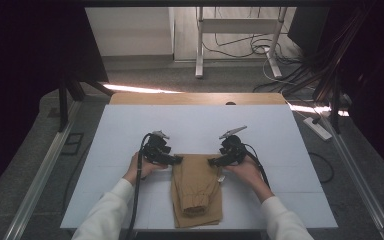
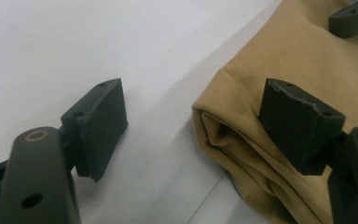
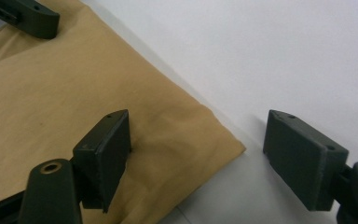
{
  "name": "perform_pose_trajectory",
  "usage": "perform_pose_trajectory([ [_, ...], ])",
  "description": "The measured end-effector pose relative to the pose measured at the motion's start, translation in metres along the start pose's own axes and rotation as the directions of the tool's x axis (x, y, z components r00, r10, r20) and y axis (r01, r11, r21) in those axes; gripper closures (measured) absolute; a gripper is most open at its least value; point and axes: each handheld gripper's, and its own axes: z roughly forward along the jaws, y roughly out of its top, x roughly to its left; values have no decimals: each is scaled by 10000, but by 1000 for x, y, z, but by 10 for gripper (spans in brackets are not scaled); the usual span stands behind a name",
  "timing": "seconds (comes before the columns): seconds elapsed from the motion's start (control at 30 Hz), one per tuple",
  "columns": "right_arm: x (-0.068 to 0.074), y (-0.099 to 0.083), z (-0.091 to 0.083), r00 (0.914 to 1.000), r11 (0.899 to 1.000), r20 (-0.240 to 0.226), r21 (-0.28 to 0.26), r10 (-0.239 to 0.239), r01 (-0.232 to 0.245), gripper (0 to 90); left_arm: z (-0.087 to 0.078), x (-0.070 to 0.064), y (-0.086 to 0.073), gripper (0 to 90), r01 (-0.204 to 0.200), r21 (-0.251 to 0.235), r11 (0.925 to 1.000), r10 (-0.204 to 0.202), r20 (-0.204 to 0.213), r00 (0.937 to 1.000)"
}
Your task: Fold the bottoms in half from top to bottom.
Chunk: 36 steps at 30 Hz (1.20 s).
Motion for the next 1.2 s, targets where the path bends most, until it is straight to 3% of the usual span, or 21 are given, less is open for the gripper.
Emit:
perform_pose_trajectory([
  [0.07,2,0,0,10000,10000,-66,29,13,-13,252,0,0,0,258,-52,-9,10000,52,126,9999],
  [0.13,3,0,0,9999,10000,-155,66,-19,20,267,0,-1,-1,337,-85,-48,10000,87,411,9991],
  [0.27,5,0,-1,9989,9998,-459,187,3,5,403,2,-4,-1,536,-246,130,9996,232,987,9948],
  [0.4,8,0,-2,9963,9993,-856,373,36,-4,619,1,-11,1,659,-579,283,9979,553,877,9946],
  [0.53,13,2,-2,9957,9983,-891,491,-272,317,733,0,-15,2,736,-758,313,9966,733,743,9945],
  [0.87,20,4,-4,9952,9953,-591,529,-778,809,784,-2,-17,3,773,-895,253,9957,877,670,9939],
  [1.2,22,5,-7,9941,9943,-461,375,-978,996,803,-6,-18,4,783,-1173,149,9930,1162,596,9914],
])
